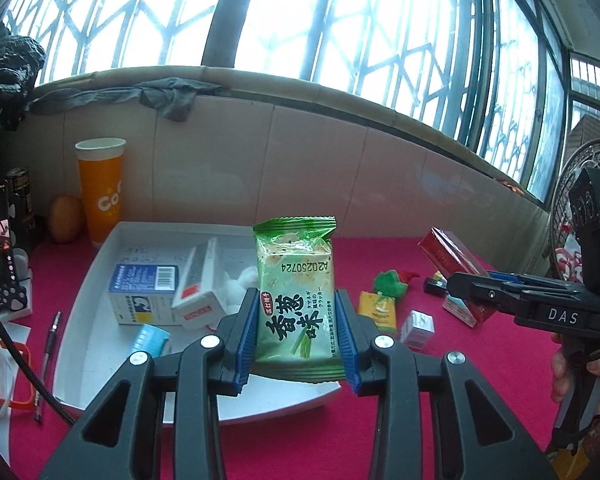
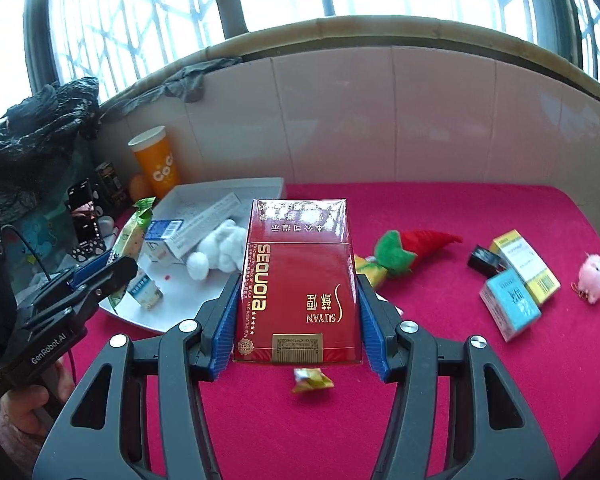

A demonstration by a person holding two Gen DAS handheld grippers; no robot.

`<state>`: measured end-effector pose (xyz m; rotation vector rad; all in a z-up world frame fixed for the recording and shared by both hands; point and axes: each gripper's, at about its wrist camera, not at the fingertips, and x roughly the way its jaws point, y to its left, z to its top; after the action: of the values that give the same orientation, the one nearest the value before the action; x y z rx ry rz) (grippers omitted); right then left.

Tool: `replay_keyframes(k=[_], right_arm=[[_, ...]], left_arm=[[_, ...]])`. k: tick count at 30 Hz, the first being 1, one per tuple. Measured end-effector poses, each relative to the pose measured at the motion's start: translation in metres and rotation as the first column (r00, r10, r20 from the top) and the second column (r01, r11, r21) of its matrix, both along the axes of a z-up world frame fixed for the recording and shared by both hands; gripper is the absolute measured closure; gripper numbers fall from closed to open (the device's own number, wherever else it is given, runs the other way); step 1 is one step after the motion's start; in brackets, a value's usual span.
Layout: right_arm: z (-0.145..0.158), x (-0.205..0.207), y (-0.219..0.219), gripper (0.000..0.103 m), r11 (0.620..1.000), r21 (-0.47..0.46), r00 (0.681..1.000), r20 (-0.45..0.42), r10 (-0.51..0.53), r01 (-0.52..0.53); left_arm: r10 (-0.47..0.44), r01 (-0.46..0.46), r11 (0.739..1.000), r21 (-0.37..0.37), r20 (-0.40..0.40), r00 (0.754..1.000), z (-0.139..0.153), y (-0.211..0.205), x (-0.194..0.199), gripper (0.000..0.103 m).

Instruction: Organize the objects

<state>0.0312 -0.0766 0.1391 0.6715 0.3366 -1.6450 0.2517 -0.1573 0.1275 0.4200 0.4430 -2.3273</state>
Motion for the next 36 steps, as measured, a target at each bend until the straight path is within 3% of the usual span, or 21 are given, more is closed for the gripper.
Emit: replay_keyframes(k=[8, 21, 31, 36], right_arm=[[0.013, 0.028, -0.033, 0.049, 0.997, 0.004, 0.997, -0.019, 0.071, -0.071], [0.01, 0.054, -0.095, 0.049, 0.987, 0.059, 0.988, 0.028, 0.149, -0.151], [0.006, 0.066, -0.141, 0.049, 0.986, 0.068, 0.988, 0.024, 0.15, -0.152], [-0.012, 0.062, -0.171, 0.049, 0.984, 0.114, 0.989, 0.074, 0.128, -0.136]], left_arm=[[0.036, -0.036, 0.999, -0.005, -0.003, 0.999, 0.009, -0.018, 0.013, 0.067], [0.107, -0.107, 0.993, 0.043, -0.005, 0.994, 0.02, -0.072, 0.035, 0.067], [0.129, -0.131, 0.979, 0.157, 0.025, 0.991, 0.019, -0.14, 0.035, 0.067], [0.135, -0.145, 0.971, 0.192, 0.063, 0.989, 0.007, -0.164, 0.022, 0.067]])
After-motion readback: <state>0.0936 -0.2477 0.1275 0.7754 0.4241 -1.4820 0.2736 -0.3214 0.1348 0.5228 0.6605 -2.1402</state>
